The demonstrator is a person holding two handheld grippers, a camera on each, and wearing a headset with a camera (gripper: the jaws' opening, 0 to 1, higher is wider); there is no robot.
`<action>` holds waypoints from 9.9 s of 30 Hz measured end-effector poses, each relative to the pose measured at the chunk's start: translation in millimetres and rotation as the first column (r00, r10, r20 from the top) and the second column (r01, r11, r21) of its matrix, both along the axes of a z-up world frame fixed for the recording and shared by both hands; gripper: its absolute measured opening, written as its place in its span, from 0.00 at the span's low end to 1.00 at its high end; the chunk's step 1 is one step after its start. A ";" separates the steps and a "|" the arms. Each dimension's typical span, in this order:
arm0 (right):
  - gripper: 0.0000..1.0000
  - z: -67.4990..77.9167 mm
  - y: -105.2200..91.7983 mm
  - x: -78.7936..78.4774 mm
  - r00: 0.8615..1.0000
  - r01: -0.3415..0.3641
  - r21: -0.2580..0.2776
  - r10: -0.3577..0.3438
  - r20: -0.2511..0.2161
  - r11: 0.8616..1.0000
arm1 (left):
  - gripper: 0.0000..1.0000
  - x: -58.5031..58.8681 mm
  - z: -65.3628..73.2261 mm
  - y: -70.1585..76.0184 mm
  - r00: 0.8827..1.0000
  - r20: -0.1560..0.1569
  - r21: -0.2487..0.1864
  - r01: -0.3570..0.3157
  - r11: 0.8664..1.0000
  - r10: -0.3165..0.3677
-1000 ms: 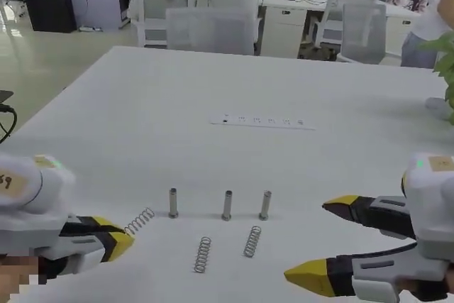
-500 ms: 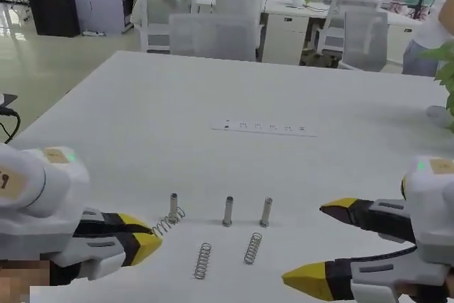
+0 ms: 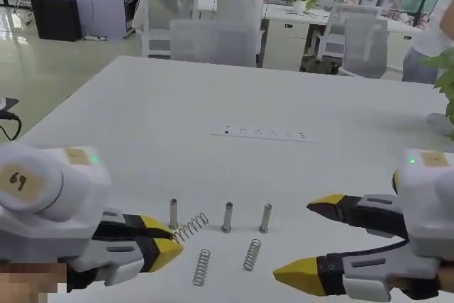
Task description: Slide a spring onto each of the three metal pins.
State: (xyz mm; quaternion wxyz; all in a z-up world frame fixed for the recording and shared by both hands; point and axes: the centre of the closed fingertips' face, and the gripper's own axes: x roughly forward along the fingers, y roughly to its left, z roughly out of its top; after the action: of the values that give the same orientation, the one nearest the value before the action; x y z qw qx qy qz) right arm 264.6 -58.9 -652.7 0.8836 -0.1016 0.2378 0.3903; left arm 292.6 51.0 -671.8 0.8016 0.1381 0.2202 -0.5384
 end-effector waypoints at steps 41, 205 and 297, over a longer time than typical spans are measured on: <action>0.26 15.4 56.9 -5.2 0.957 -0.271 0.101 0.279 -0.072 0.957 | 0.02 -35.6 22.3 -38.7 0.968 0.103 -0.015 0.230 0.973 -0.227; 0.08 13.0 16.0 19.0 0.879 -0.471 -0.363 0.394 -0.270 0.804 | 0.83 -3.3 24.2 18.7 0.996 0.036 -0.134 -0.078 0.988 0.083; 0.08 -76.4 -28.6 114.8 0.830 -0.500 -0.480 0.241 -0.502 0.721 | 0.71 -4.6 0.9 38.8 0.994 -0.013 -0.090 -0.112 0.990 0.111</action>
State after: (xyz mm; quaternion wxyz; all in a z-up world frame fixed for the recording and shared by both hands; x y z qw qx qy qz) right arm 379.4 -87.5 -729.1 0.6380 -0.3360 0.4989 0.4808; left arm 288.0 89.8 -670.9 0.8350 0.0869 0.2063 -0.5027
